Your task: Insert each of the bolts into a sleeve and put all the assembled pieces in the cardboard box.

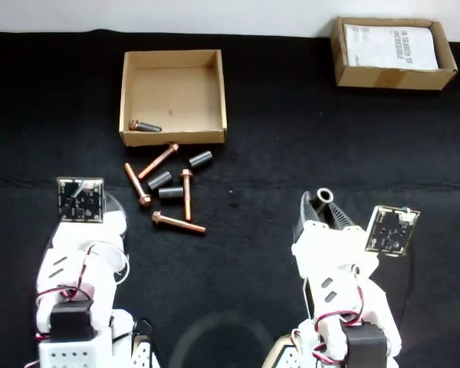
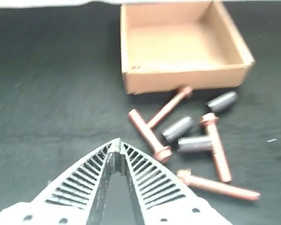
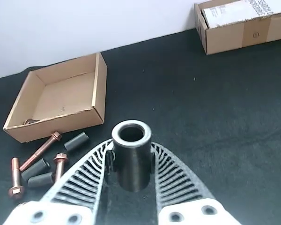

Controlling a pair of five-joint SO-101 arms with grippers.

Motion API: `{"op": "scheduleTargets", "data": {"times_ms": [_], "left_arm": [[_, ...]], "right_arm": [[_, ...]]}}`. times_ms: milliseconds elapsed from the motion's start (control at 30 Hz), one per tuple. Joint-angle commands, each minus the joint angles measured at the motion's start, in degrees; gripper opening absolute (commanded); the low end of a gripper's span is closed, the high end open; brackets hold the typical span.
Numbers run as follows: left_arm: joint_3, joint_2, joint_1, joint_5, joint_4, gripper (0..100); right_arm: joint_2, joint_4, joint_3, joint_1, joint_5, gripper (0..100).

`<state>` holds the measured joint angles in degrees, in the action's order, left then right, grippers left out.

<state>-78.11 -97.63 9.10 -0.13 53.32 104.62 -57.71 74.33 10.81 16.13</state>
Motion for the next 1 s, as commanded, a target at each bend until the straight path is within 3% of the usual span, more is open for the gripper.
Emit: {"op": "scheduleTargets", "data": {"times_ms": [0, 233, 600, 667, 800, 967], "left_arm": [[13.0, 12.8, -2.3, 2.8, 1.1, 1], [39.8, 45.4, -2.8, 8.4, 11.1, 1], [62.2, 80.0, -7.2, 7.7, 23.6, 1], [65.4, 85.1, -7.3, 3.5, 24.2, 1], [73.3, 94.6, -7.3, -14.8, 24.4, 1], [81.5, 104.1, -8.4, -19.4, 24.4, 1]], "right_arm": [[0.4, 2.7, 1.3, -0.7, 0.4, 0.7], [0.4, 3.6, 1.7, -0.7, 0.4, 0.6], [0.4, 3.5, 1.7, -0.7, 0.4, 0.6], [0.4, 3.5, 2.0, -0.7, 0.4, 0.6], [0.4, 3.6, 3.3, -0.9, 0.4, 0.6], [0.4, 3.6, 3.6, -3.3, 0.4, 0.6]]}}
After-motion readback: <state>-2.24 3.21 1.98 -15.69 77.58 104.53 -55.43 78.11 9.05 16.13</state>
